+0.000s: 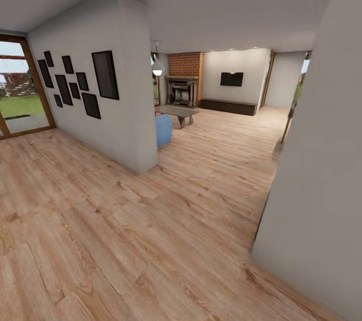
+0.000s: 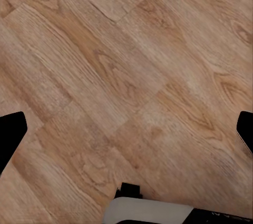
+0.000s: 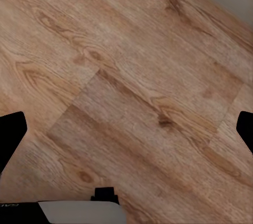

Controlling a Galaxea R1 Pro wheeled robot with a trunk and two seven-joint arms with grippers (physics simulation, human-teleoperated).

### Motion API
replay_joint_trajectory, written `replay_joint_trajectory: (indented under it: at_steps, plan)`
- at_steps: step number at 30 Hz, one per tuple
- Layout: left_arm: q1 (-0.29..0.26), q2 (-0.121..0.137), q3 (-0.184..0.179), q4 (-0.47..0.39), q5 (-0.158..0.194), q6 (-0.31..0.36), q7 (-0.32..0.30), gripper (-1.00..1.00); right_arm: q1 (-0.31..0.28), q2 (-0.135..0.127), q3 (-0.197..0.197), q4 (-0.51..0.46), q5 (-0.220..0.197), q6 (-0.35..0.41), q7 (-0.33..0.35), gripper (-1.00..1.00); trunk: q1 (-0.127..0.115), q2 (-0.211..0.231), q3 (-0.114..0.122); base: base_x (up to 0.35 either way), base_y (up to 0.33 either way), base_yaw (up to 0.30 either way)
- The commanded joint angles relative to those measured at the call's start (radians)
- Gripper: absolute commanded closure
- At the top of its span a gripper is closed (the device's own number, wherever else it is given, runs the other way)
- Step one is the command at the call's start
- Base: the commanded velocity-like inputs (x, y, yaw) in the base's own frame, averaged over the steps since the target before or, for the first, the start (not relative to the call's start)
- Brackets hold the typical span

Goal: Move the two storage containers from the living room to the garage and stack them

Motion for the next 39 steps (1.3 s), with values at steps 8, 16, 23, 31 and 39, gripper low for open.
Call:
replay_joint_trajectory:
  at_steps: [8,16,23,31,39]
  plan:
    - [-0.001,0.0,0.003,0.001,-0.001,-0.004,0.001,-1.0,-0.001,0.0,0.002,0.001,0.003,-0.003,-0.005,-1.0,0.001,-0.002,-0.002,0.326,0.0,0.0]
    - [-0.001,0.0,0.003,0.001,-0.001,-0.004,0.001,-1.0,-0.001,0.0,0.002,0.001,0.003,-0.003,-0.005,-1.0,0.001,-0.002,-0.002,0.326,0.0,0.0]
    - [-0.001,0.0,0.004,0.001,-0.001,-0.004,0.001,-1.0,-0.001,0.0,0.002,0.001,0.003,-0.003,-0.004,-1.0,0.001,-0.002,-0.002,0.326,0.0,0.0]
    - [-0.001,0.0,0.004,0.001,-0.001,-0.004,0.001,-1.0,-0.001,0.0,0.002,0.001,0.003,-0.003,-0.005,-1.0,0.001,-0.002,-0.002,0.326,0.0,0.124]
    - [-0.001,0.0,0.003,0.001,-0.001,-0.004,0.001,-1.0,-0.001,0.0,0.002,0.001,0.003,-0.003,-0.005,-1.0,0.001,-0.002,-0.002,0.326,0.0,0.245]
